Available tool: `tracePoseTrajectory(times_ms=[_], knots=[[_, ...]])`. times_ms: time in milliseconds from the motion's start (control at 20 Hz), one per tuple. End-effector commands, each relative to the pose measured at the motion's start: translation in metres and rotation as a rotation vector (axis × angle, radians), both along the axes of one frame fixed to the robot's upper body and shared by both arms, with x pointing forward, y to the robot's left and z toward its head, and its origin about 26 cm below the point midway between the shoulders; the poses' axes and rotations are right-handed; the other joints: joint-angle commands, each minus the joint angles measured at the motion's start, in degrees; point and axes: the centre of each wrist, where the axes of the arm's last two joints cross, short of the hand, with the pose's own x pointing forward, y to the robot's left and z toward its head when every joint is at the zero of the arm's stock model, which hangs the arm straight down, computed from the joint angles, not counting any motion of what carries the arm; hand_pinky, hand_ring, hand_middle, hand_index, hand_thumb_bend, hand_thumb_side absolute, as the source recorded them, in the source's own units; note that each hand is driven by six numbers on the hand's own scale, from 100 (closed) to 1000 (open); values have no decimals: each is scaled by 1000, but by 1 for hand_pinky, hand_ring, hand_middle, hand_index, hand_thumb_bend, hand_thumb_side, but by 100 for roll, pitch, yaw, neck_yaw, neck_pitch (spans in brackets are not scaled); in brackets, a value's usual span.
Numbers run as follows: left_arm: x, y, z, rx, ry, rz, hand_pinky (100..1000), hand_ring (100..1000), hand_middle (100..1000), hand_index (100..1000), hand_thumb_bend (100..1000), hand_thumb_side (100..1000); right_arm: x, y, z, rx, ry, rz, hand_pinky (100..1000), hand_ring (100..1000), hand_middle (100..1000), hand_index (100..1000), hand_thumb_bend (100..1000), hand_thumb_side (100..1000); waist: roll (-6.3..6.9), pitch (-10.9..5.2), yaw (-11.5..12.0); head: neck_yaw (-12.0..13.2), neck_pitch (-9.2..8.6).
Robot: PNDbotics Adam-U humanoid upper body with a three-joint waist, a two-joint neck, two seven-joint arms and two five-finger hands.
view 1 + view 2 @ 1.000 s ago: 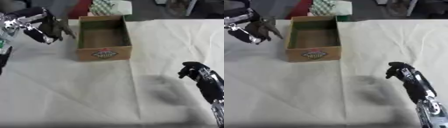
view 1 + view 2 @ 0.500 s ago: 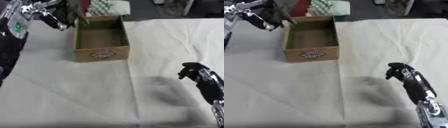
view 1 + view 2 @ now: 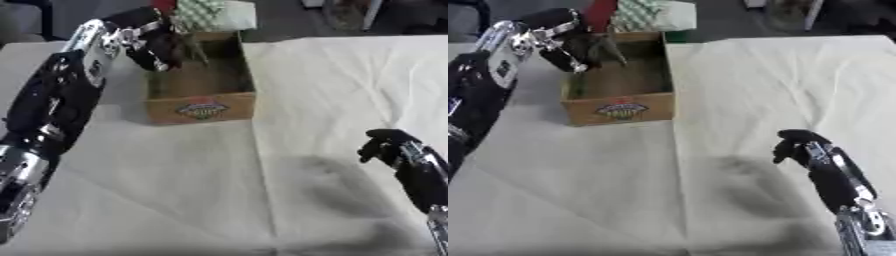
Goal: Pick up objects on the table and place them in the box.
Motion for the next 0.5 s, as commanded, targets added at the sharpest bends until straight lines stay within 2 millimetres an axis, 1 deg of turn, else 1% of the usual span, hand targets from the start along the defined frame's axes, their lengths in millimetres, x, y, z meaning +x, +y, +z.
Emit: tracePoseTrajectory(times_ms=[50, 200, 250, 350, 500], knots=[[5, -6, 5, 29, -49, 10, 641, 501, 448, 532, 362, 100, 4, 2, 8, -9, -27, 18, 746, 523, 545, 743, 100, 811, -8, -63, -32, 43, -65], [5, -10, -7, 50, -51, 10, 641, 505, 451, 535, 348, 100, 3, 2, 8, -10, -25, 19, 746, 522, 545, 743, 100, 813, -17, -55, -59, 67, -77], [5, -10, -10, 54, -52, 11, 642, 510, 457, 543, 356, 100, 3, 2, 7, -10, -25, 19, 746, 523, 545, 743, 100, 813, -19, -53, -66, 73, -81], [5, -11, -15, 60, -49, 13, 648, 528, 478, 566, 367, 100, 3, 3, 7, -9, -25, 20, 746, 523, 545, 743, 100, 813, -21, -48, -71, 68, -88], [5, -10, -17, 53, -42, 7, 670, 581, 537, 627, 358, 100, 3, 3, 7, -8, -24, 20, 746, 523, 545, 743, 100, 815, -18, -45, -62, 62, -93]])
